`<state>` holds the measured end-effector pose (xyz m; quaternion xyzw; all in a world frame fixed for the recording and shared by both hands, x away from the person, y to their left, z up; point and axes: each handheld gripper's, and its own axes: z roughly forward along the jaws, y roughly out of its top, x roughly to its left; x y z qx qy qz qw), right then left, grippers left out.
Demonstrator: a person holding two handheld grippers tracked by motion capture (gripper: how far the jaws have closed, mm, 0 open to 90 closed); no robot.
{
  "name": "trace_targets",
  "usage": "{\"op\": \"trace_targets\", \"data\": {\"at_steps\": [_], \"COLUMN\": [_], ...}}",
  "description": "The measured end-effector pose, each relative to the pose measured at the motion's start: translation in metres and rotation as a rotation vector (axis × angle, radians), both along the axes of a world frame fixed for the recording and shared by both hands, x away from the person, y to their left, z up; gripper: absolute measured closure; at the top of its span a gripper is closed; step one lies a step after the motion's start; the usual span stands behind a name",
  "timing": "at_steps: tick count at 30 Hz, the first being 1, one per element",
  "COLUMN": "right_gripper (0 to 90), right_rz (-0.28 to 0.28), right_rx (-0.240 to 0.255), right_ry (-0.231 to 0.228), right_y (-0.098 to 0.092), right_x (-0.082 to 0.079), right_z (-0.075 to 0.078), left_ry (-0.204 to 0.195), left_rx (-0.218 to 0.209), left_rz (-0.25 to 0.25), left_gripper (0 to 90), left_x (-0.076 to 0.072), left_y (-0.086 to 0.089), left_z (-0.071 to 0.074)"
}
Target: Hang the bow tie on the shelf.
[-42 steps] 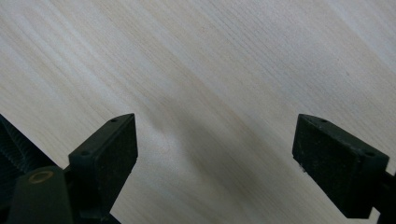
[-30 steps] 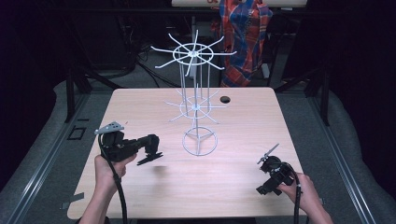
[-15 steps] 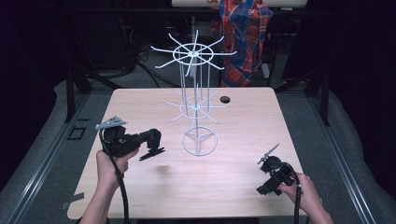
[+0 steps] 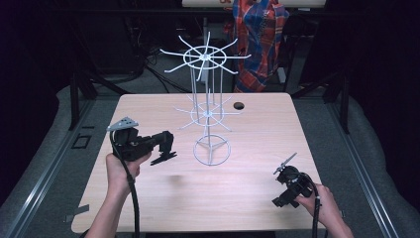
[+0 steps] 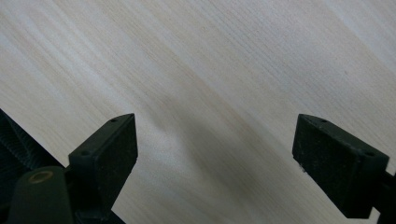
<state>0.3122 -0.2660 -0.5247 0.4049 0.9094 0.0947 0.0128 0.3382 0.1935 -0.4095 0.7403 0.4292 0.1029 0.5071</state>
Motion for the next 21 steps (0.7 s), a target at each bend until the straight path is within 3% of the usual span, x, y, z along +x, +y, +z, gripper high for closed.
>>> {"op": "trace_targets", "data": {"at_steps": [1,3,5,6,7,14,15,17,18,21], "right_gripper": [14.0,13.9,13.9,13.9,14.0,14.0,13.9,14.0,14.0,14.0], "right_rz": [0.002,-0.041,0.017,0.021,-0.062,-0.060,-0.027,-0.024,0.015,0.003], "right_rx": [0.000,0.047,-0.018,-0.023,0.061,0.066,0.033,0.030,-0.008,0.006], "right_ry": [-0.006,-0.036,0.012,0.014,-0.042,-0.040,-0.021,-0.017,0.008,0.000], "right_y": [0.000,0.001,-0.001,-0.001,0.001,0.001,0.000,0.000,-0.002,-0.001], "right_x": [0.000,-0.003,0.001,0.001,-0.004,-0.004,-0.002,-0.002,0.001,0.000], "right_z": [0.000,-0.004,0.003,0.003,-0.005,-0.004,-0.002,-0.001,0.003,0.001], "left_ry": [-0.006,-0.012,-0.017,-0.023,-0.025,-0.047,-0.047,-0.052,-0.053,-0.055], "left_rx": [0.000,0.004,0.005,0.008,0.016,0.047,0.048,0.053,0.056,0.067], "left_rz": [0.002,-0.005,-0.007,-0.005,-0.003,0.014,0.016,0.017,0.013,0.007], "left_gripper": [89.8,89.7,89.7,89.7,89.7,89.7,89.7,89.7,89.7,89.7], "left_x": [0.001,0.002,0.004,0.005,0.005,0.010,0.010,0.010,0.011,0.011], "left_y": [-0.004,-0.006,-0.009,-0.011,-0.013,-0.023,-0.024,-0.025,-0.026,-0.030], "left_z": [0.002,0.004,0.006,0.006,0.007,0.011,0.012,0.012,0.013,0.014]}}
